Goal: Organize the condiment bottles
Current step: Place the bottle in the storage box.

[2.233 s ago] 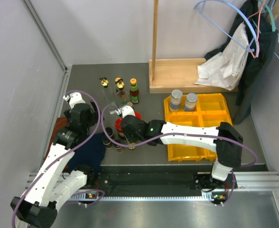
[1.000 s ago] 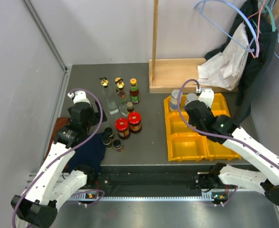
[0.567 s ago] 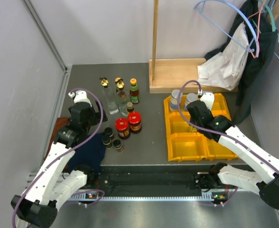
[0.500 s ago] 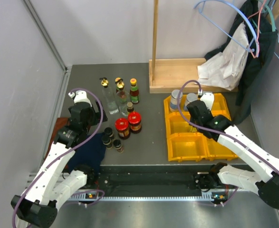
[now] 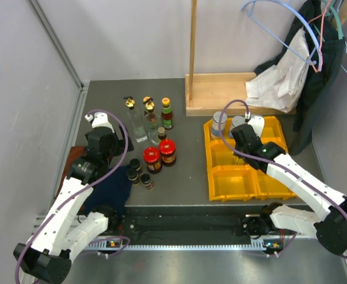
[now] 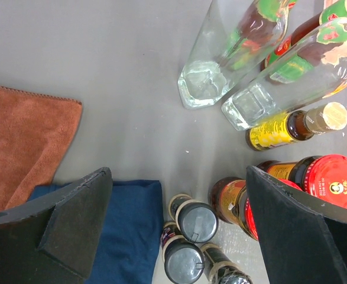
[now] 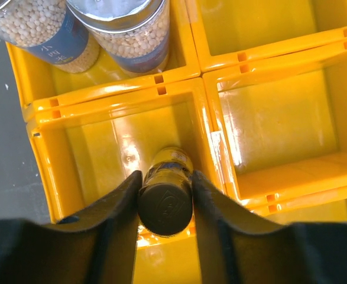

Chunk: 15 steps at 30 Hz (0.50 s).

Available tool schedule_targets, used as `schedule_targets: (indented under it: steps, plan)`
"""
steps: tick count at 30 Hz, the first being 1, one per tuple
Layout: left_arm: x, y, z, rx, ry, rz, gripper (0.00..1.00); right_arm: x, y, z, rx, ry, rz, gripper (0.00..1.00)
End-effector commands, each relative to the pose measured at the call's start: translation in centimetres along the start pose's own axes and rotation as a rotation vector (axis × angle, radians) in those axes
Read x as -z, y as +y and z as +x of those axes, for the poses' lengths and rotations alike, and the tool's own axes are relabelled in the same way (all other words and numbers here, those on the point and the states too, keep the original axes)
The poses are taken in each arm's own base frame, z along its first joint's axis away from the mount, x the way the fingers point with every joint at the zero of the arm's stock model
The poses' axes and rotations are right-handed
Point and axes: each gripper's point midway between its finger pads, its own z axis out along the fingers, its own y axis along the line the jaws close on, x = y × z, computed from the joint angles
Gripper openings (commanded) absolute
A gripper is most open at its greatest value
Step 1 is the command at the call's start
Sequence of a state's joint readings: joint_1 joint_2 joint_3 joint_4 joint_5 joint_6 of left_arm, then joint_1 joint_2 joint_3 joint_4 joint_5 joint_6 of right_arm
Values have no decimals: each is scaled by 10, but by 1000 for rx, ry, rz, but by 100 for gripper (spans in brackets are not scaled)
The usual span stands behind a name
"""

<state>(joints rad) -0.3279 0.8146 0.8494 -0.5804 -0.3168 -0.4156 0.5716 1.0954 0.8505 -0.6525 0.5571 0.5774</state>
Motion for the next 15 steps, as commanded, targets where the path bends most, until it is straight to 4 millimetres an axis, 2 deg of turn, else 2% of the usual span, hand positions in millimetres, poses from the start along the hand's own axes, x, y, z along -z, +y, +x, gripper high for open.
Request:
schedule_targets:
  steps: [1,2,4,5,8,11,14,15]
  plan:
    - [4,-9,-22,9,-54,34,99,-1,3,-12,-33,-38,-15,47]
    - [4,-9,-21,7,-52,35,99,1,4,-13,-34,-40,-19,60]
    - [4,-10,-20,2,-47,40,99,4,4,-13,-29,-35,-27,70]
    - [5,-11,-21,3,-47,47,99,6,3,-16,-30,-41,-33,80]
    - [7,-15,-20,-9,-40,75,99,15,3,-22,-23,-47,-49,93]
    - [8,-21,-18,-27,-30,115,99,25,1,-29,-20,-60,-61,99]
    - [9,-36,-14,-52,-4,198,99,39,-1,-39,-33,-88,-91,99]
    - [12,-47,-8,-65,28,267,99,44,-1,-42,-39,-100,-106,99]
